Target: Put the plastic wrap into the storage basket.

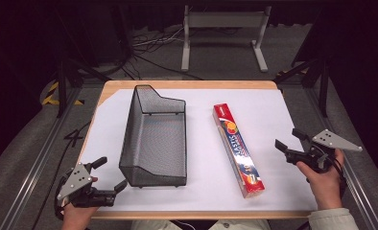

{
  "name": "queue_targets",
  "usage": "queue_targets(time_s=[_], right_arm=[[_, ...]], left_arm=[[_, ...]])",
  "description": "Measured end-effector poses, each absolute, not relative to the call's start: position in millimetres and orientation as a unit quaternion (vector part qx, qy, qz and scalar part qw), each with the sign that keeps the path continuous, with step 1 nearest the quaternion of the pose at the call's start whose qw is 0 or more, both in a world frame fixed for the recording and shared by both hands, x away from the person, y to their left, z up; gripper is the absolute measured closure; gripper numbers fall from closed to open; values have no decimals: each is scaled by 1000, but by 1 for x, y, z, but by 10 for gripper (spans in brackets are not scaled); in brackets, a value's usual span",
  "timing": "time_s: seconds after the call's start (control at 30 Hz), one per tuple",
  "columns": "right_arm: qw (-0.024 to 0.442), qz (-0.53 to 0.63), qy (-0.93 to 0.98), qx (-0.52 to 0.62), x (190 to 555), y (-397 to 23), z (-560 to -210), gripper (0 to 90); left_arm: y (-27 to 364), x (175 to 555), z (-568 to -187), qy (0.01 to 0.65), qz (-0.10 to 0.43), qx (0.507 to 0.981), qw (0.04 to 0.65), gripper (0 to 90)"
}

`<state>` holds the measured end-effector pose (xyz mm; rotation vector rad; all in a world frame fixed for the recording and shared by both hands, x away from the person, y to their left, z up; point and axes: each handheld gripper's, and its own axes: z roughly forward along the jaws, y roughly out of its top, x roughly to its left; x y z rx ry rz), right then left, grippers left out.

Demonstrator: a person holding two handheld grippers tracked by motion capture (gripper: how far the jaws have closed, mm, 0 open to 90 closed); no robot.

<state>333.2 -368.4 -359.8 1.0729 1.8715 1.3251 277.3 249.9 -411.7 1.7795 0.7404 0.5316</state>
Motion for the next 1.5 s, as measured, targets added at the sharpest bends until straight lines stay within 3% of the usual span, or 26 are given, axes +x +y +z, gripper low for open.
queue_targets(time_s=[0.2, 0.27, 0.93, 1.33, 1.5], right_arm=[[299, 504, 704, 402, 335, -363, -356, 228], [280, 490, 715, 413, 338, -357, -353, 234], [224, 510, 734, 389, 367, -277, -351, 230], [268, 473, 745, 386, 378, -250, -352, 211], [260, 456, 758, 387, 384, -244, -360, 178]], left_arm=[[250, 277, -412, 312, 225, 749, 540, 22], [250, 277, -412, 312, 224, 750, 539, 22], [250, 278, -413, 314, 225, 749, 539, 23], [251, 278, -414, 313, 225, 749, 538, 23], [252, 279, -414, 314, 223, 749, 539, 22]])
